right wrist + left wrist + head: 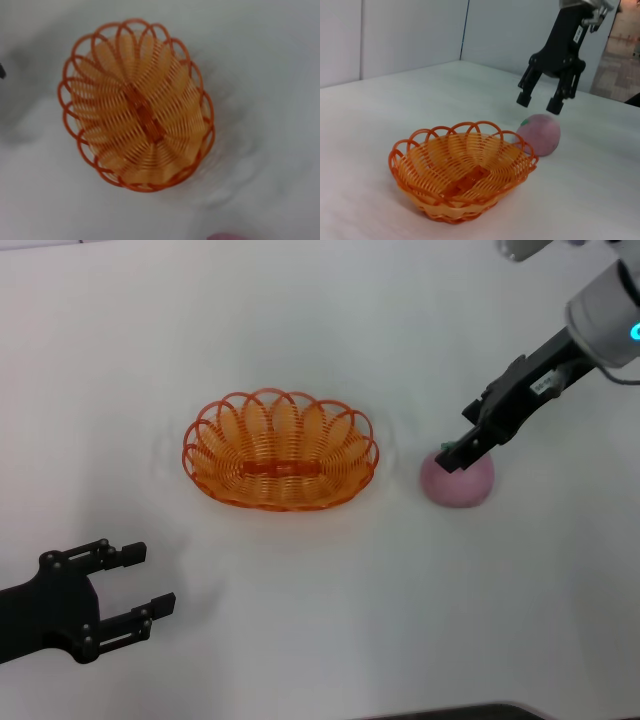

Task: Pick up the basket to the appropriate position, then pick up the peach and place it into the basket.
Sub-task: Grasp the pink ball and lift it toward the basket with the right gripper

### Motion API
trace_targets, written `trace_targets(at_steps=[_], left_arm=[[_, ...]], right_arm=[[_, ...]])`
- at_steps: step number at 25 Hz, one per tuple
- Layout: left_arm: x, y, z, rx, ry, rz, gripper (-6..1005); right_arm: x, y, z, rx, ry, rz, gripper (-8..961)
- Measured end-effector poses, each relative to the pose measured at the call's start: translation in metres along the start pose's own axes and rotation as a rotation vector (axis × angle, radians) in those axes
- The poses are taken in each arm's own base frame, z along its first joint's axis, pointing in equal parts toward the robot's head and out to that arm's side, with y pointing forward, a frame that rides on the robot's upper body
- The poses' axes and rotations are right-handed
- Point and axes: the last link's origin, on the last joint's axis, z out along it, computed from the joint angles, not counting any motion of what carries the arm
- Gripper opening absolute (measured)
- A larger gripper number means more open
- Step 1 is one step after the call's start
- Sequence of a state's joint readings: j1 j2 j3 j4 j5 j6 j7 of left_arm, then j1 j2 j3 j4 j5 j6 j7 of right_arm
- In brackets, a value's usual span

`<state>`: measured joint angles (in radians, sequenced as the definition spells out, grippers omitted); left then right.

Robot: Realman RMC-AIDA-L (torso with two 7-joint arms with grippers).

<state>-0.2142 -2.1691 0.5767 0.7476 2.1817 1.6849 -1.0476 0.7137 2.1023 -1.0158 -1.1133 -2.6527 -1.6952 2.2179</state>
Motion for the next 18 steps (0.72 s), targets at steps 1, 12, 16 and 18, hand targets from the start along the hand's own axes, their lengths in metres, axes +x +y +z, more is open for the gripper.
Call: trace_targets(at_steps=[1,12,16,18], left_arm=[[0.0,0.0,0.0,0.0,0.0,0.0,686],[-0.002,0.001,-0.001,0.002,0.0,-0.006,686],[-0.001,0.001,-0.001,0.004,0.001,-0.006,686],[-0.001,0.001,-0.001,0.007,0.005,-0.007,685]], right_arm=[[0.0,0.0,0.002,0.006,0.007,0.002,865],[0.0,0.003,0.021,0.006,0.069,-0.004,942],[0.003,0.002,0.027,0.01,0.085,-0.002,924],[0.003,0.001,0.028,0.012,0.087,0.0,915]])
